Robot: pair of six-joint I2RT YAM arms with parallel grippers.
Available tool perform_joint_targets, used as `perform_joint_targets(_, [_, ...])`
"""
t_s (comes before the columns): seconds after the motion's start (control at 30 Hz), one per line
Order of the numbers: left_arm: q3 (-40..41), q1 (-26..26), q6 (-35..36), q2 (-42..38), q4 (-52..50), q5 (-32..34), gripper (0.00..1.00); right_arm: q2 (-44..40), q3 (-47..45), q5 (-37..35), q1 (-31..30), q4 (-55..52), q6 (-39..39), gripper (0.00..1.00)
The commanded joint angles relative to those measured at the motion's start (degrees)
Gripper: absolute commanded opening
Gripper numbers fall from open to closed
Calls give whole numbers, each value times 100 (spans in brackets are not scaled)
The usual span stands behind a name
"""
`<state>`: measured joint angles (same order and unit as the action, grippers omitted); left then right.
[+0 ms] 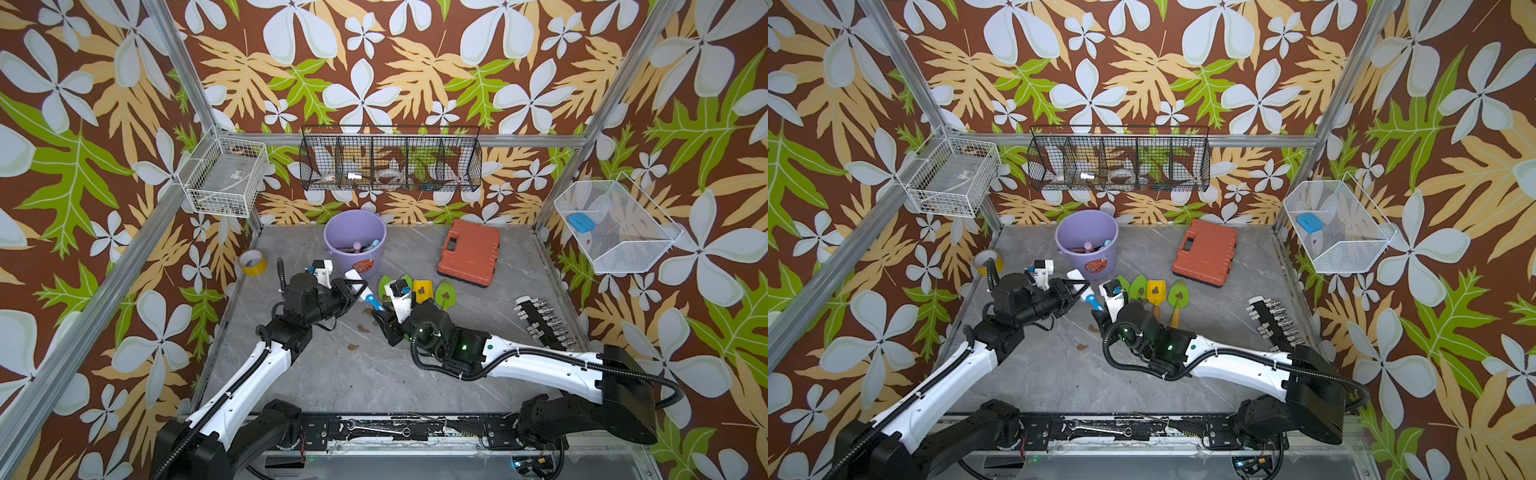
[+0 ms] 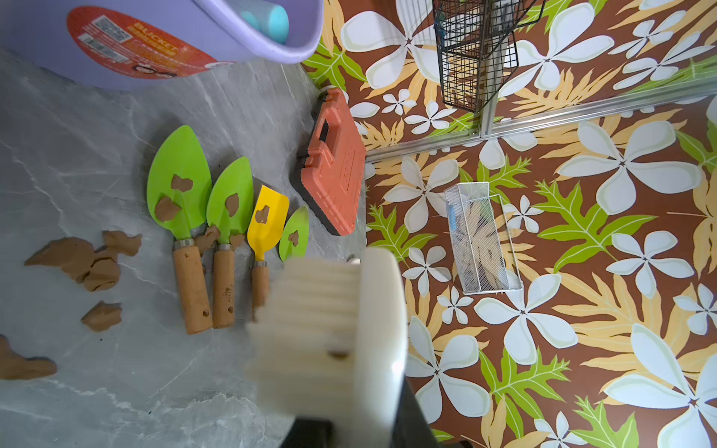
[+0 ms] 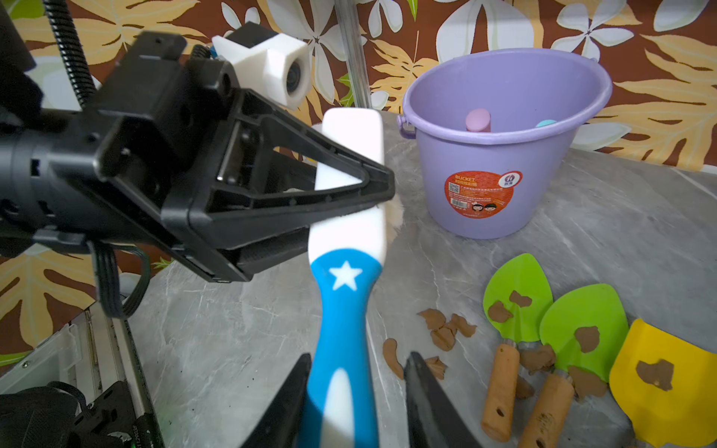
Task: Brush the soil off the hand trowel and place it into the bucket
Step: Adjust the brush.
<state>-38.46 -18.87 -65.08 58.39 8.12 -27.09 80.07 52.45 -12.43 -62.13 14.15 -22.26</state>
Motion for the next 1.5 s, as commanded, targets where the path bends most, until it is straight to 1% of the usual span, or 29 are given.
perform_joint_targets(0.0, [53,6,-100,1,325,-166,0,22,40,-71,2,273,86,38])
perform_joint_targets(0.07, [65,4,-121,34,377,-233,0,42,55,0,9,299,90,36])
perform_joint_targets(0.17, [92,-1,-160,41,438,-287,0,111,113,145,0,305,125,27])
perform_joint_targets(0.27, [89,5,-191,41,513,-322,0,155,148,257,2,280,91,21])
perform_joint_targets(0.3, [84,4,-189,57,515,-356,0,139,112,300,7,331,81,13])
perform_joint_targets(0.37, [91,5,-181,92,515,-384,0,67,78,364,9,377,63,1])
perform_joint_targets(0.47, [137,8,-125,174,533,-344,0,-92,-55,479,9,525,57,0])
perform_joint_targets(0.5, [137,10,-72,228,524,-333,24,-139,-99,541,26,549,55,0])
perform_joint_targets(0.53, [101,23,33,278,415,-292,54,-183,-102,552,49,487,22,0])
perform_joint_targets(0.57, [-40,19,289,356,74,-128,86,-236,-88,560,113,294,-64,0])
perform_joint_targets(0.6, [-259,24,648,442,-465,176,100,-314,-110,600,214,87,-195,0])
perform_joint_targets(0.67, [-575,22,1270,562,-1286,896,100,-504,-169,475,448,-485,-509,0])
perform_joint_targets(0.7, [-664,3,1595,585,-1580,1370,100,-632,-255,347,557,-773,-616,0])
perform_joint_targets(0.77, [-753,-167,1978,605,-1892,2371,100,-905,-409,-60,711,-1314,-785,0])
perform_joint_targets(0.83, [-953,-517,2214,794,-2240,3472,100,-1187,-624,-442,800,-1571,-876,0])
perform_joint_targets(0.87, [-1081,-735,2307,972,-2378,3870,100,-1310,-696,-660,837,-1706,-944,0])
perform_joint_targets(0.93, [-1306,-1092,2402,1320,-2514,4287,100,-1464,-810,-897,924,-1833,-1033,0])
perform_joint_targets(1.0, [-1552,-1461,2618,1741,-2590,4370,100,-1537,-880,-1085,978,-1924,-1101,0])
perform_joint_targets(1.07, [-1800,-1864,2727,2120,-2689,4627,100,-1526,-909,-1119,1024,-1978,-1112,0])
perform_joint_targets(1.1, [-1937,-2028,2793,2332,-2702,4653,100,-1497,-910,-1155,1045,-2041,-1137,0])
perform_joint_targets(1.2, [-2123,-2251,2742,2808,-2620,4487,96,-1501,-1041,-1142,1079,-1971,-1142,0])
perform_joint_targets(1.37, [-2285,-2301,2614,3442,-2448,4197,74,-1623,-1257,-941,1226,-1798,-1129,0])
perform_joint_targets(1.4, [-2342,-2305,2614,3574,-2455,4151,72,-1651,-1299,-883,1261,-1761,-1117,0])
perform_joint_targets(1.47, [-2448,-2329,2612,3773,-2443,4060,70,-1726,-1380,-780,1339,-1679,-1103,0])
